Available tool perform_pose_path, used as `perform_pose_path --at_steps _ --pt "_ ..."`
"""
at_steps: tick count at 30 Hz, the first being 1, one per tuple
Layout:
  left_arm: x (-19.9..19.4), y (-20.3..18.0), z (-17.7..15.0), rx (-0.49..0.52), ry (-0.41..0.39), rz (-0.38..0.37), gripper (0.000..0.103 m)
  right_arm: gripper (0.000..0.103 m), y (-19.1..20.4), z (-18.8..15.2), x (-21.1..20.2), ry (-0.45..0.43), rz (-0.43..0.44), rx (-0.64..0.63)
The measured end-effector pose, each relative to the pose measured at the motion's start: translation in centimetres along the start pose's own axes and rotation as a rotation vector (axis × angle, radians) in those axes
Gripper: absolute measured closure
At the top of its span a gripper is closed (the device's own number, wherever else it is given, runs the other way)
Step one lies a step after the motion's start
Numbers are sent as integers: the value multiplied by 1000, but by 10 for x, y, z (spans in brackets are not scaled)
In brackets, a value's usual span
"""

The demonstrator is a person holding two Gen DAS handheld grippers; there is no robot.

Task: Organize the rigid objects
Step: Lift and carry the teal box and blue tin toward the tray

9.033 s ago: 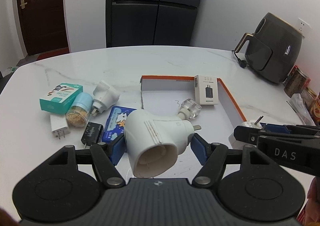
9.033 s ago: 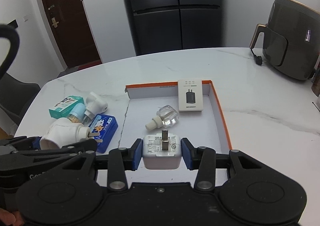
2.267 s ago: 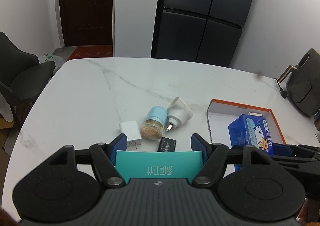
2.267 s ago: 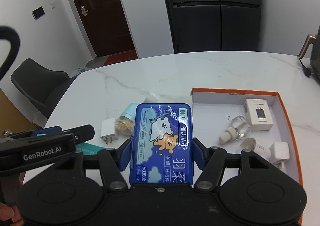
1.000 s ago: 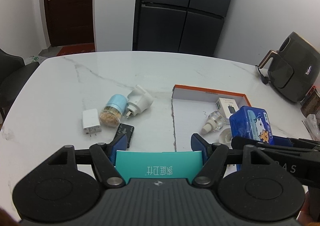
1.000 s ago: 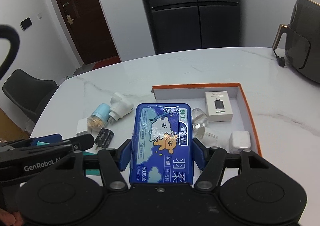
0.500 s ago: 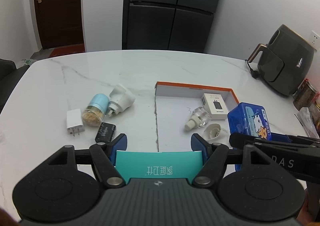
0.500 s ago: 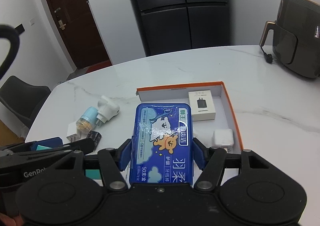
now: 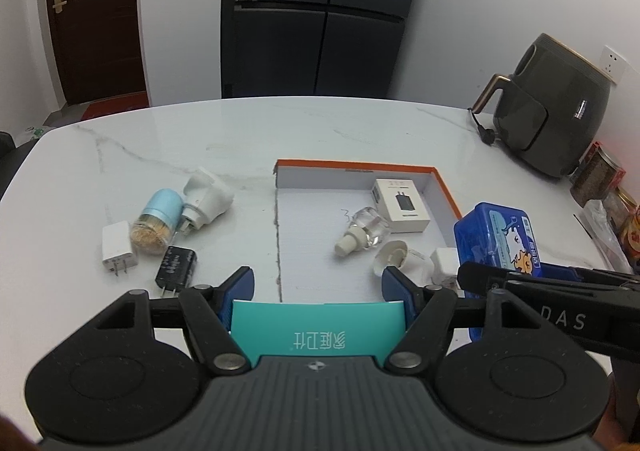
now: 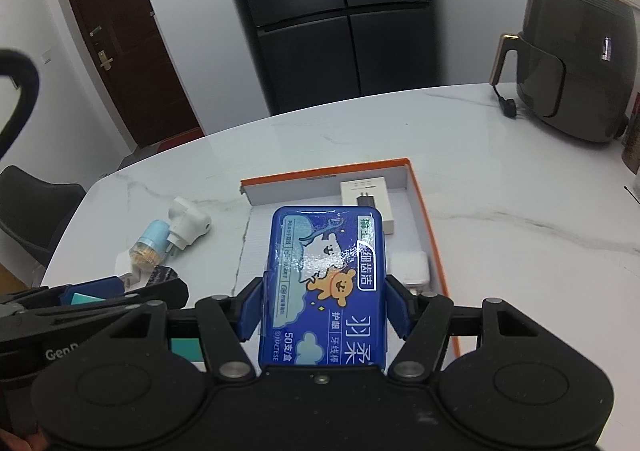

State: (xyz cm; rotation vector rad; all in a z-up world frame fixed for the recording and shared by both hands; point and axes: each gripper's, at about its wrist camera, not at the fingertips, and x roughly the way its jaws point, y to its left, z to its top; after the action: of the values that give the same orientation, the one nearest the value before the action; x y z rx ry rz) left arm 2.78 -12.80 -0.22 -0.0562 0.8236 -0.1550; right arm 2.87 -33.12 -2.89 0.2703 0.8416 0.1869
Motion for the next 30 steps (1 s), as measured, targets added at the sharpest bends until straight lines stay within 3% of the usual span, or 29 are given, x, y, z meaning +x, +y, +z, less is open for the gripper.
perform_pose_path --at_steps 30 --pt "21 -40 2 44 31 -60 31 29 -46 8 0 -11 -64 55"
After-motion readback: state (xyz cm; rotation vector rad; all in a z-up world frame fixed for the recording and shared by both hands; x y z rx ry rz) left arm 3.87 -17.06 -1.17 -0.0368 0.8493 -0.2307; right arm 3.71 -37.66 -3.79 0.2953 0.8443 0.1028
